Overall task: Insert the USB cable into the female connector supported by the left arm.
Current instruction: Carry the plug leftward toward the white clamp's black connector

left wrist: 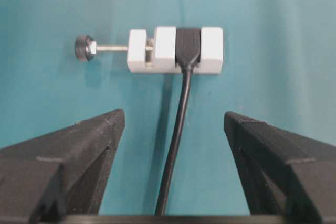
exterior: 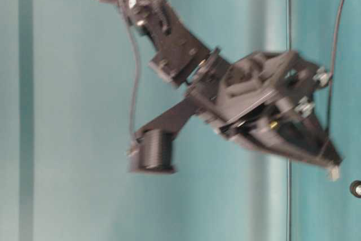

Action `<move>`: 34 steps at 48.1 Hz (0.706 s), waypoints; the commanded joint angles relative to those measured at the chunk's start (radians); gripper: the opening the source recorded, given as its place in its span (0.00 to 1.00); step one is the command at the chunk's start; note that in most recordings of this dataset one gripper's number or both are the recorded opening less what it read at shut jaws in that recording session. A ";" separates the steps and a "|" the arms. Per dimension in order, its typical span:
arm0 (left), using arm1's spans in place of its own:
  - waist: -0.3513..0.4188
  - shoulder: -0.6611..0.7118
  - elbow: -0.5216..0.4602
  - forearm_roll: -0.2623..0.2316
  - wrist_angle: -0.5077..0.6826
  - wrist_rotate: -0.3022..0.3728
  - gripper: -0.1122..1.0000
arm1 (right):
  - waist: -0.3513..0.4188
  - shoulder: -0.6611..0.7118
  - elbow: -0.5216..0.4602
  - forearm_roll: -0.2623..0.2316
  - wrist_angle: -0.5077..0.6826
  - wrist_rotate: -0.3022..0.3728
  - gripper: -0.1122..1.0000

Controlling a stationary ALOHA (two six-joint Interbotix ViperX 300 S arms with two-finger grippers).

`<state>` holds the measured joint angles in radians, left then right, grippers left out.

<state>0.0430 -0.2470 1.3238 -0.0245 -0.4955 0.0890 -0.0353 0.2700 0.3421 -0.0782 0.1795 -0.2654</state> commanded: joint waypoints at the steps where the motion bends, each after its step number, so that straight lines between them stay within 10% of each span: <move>1: 0.005 0.029 -0.023 -0.002 -0.009 0.002 0.87 | 0.003 -0.017 0.002 -0.003 -0.025 0.008 0.29; 34: 0.011 0.276 -0.161 -0.002 -0.058 0.000 0.86 | 0.046 0.064 0.009 -0.005 -0.107 0.183 0.29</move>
<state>0.0506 0.0353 1.1735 -0.0245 -0.5338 0.0890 0.0092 0.3467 0.3682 -0.0798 0.0828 -0.0920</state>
